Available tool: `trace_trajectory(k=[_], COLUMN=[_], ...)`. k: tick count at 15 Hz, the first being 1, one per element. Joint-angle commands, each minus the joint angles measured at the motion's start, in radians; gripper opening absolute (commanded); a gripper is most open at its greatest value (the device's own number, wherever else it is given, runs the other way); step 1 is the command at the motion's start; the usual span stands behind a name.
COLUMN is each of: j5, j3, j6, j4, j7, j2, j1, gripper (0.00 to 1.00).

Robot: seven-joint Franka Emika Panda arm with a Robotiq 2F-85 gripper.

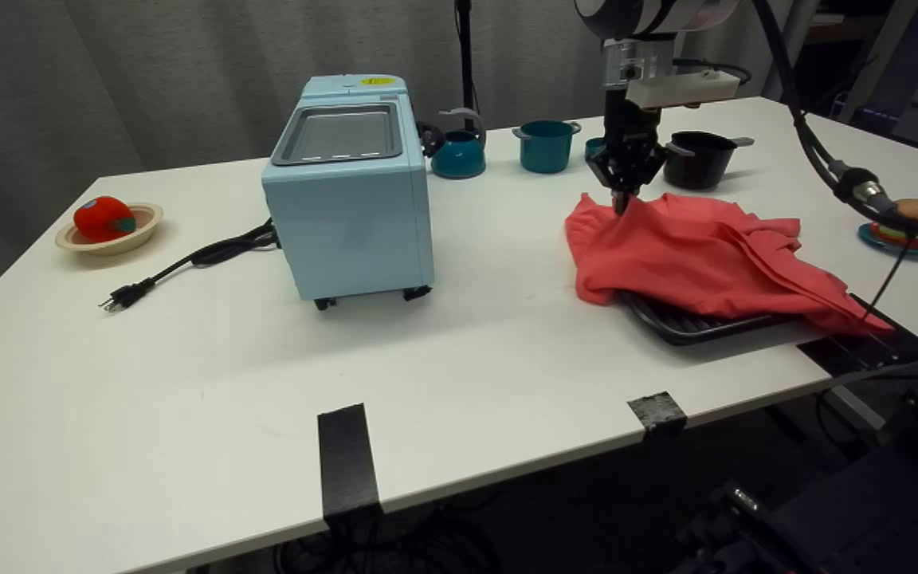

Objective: Spread the clothe

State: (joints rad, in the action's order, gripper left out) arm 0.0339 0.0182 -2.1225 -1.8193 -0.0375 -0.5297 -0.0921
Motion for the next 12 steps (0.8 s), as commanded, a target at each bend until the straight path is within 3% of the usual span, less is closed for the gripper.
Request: trace_trajectory(k=[1,7,12], j5=[-0.009,0.002,0.088], j3=[0.001,-0.026,-0.072], j6=[0.008,0.0,-0.005], j4=[-0.182,-0.437,-0.584], j7=[-0.022,-0.043,-0.052], j2=[0.17,0.381,0.52], j1=[0.014,0.049,0.089], gripper=[0.01,0.01,0.01])
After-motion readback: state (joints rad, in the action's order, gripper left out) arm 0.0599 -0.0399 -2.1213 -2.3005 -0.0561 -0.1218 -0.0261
